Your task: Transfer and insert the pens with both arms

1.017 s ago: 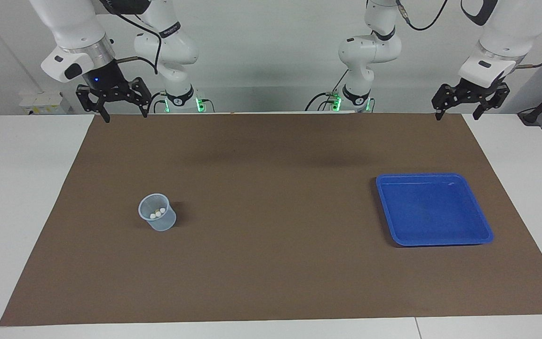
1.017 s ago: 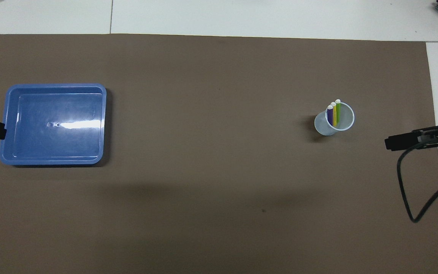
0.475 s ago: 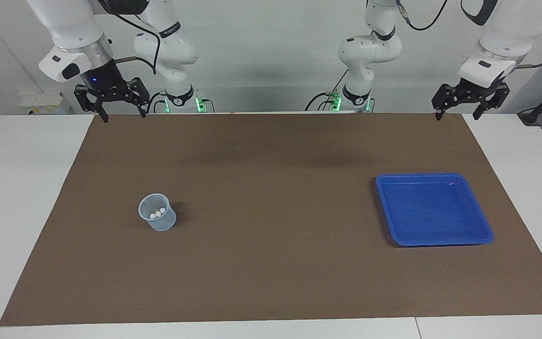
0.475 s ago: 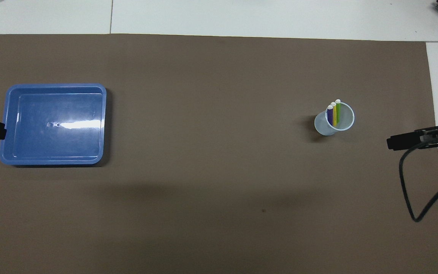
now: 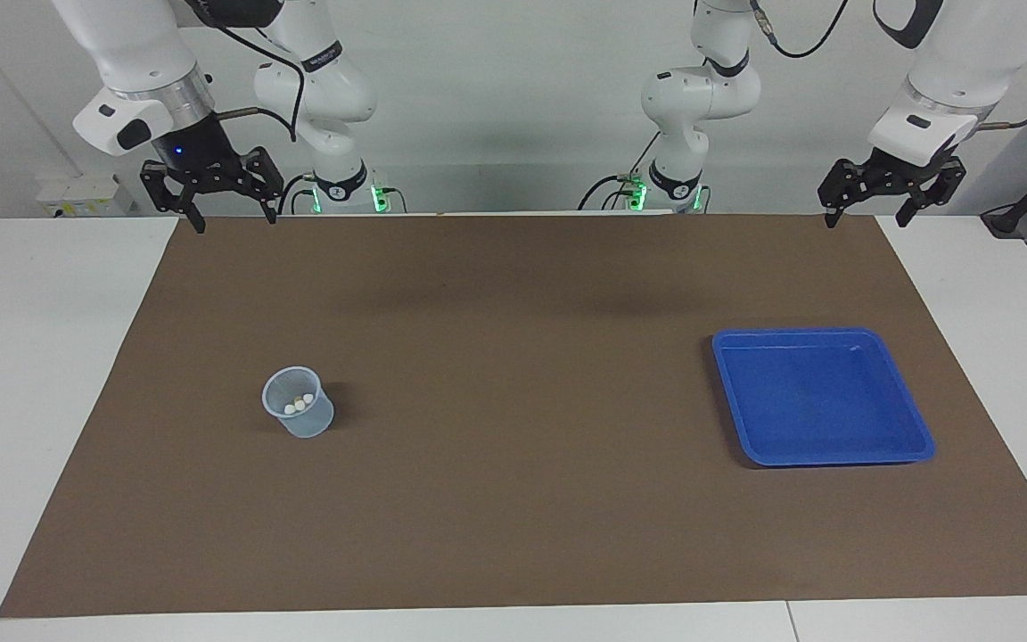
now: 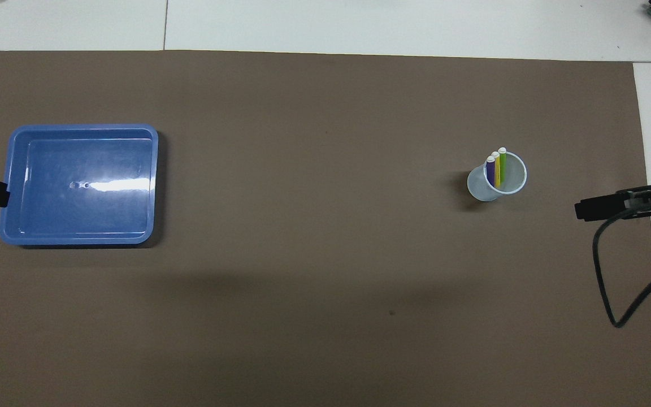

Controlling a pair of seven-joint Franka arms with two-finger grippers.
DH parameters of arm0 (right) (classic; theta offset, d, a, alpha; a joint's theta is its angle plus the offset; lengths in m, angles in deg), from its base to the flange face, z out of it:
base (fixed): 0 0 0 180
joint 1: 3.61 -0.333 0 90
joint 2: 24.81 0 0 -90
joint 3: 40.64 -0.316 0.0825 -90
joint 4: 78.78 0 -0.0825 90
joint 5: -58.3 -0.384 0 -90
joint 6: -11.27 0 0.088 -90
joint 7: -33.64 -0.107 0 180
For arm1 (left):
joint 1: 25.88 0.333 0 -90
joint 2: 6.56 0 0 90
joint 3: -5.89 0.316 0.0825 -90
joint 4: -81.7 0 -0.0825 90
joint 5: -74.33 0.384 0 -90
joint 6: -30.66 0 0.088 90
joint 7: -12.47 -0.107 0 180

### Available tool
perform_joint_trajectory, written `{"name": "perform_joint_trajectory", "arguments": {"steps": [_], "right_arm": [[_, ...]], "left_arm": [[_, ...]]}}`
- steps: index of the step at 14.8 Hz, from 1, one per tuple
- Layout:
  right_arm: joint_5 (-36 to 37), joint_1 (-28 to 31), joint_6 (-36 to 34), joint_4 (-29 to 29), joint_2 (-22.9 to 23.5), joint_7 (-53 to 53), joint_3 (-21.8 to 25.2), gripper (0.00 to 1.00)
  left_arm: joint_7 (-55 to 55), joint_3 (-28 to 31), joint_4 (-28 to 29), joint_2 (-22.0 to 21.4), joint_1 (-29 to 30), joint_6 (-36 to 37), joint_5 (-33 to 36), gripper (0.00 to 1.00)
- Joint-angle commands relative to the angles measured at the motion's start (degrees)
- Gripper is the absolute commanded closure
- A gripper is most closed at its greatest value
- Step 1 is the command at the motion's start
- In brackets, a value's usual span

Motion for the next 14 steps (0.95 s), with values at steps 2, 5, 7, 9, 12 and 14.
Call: {"name": "perform_joint_trajectory", "arguments": {"steps": [2,5,7,9,12,14], "right_arm": [[-1.0,0.3,1.0,-0.8,-0.6,-0.6,-0.3,0.0],[-1.0,0.2,1.3,-0.8,-0.5,-0.6,-0.3,0.0],[-1.0,0.2,1.8,-0.9,-0.5,-0.6,-0.3,0.0],[-1.0,0.1,1.8,-1.0,-0.5,-0.6,-0.3,0.0],[-1.0,0.2,1.7,-1.2,-0.6,-0.6,-0.3,0.0],[-1.0,0.2,1.7,-1.2,-0.6,-0.6,-0.3,0.0]], "left_arm": [[-0.4,0.5,1.3,-1.4,-0.4,-0.1,-0.1,0.0],[-0.4,0.5,1.3,-1.4,-0.4,-0.1,-0.1,0.0],[-0.4,0.5,1.3,-1.4,-0.4,-0.1,-0.1,0.0],[-0.4,0.5,1.3,-1.4,-0.4,-0.1,-0.1,0.0],[-0.4,0.5,1.3,-1.4,-0.4,-0.1,-0.1,0.0],[-0.4,0.5,1.3,-1.4,-0.4,-0.1,-0.1,0.0]]}}
